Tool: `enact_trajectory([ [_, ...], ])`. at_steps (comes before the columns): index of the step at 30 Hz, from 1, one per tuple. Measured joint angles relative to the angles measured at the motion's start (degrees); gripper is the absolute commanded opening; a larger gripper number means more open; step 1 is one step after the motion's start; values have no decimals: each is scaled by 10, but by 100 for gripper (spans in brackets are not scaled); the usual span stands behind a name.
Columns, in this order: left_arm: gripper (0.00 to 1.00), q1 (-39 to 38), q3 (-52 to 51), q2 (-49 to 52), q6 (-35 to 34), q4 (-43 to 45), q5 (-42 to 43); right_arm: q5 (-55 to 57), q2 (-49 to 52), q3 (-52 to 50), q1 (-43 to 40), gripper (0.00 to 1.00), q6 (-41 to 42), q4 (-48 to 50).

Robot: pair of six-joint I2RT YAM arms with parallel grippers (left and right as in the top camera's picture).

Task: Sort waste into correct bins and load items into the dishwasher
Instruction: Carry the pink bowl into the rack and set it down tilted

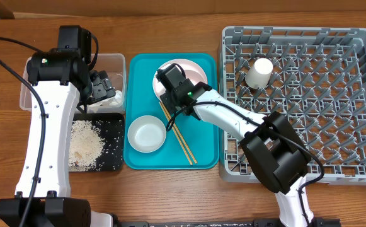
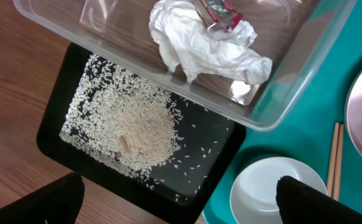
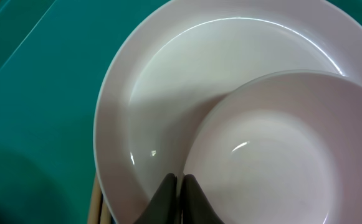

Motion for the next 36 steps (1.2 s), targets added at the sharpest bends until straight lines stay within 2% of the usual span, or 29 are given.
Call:
enact_trajectory([
  [6,100,0,0,0,0,0,0,-5,-48,18,-1,4,3,-41],
  [12,100,0,0,0,0,0,0,-11,-222,38,-14,4,23,-64],
  [16,100,0,0,0,0,0,0,-47,-336,59,-67,4,54,-118],
  [20,100,0,0,0,0,0,0,-184,-391,63,-179,4,77,-174],
  [28,100,0,0,0,0,0,0,-645,-355,8,-420,4,85,-216],
  [32,100,0,0,0,0,0,0,-801,-340,-50,-494,4,54,-215],
  [36,100,0,0,0,0,0,0,-895,-326,-122,-519,4,19,-187],
])
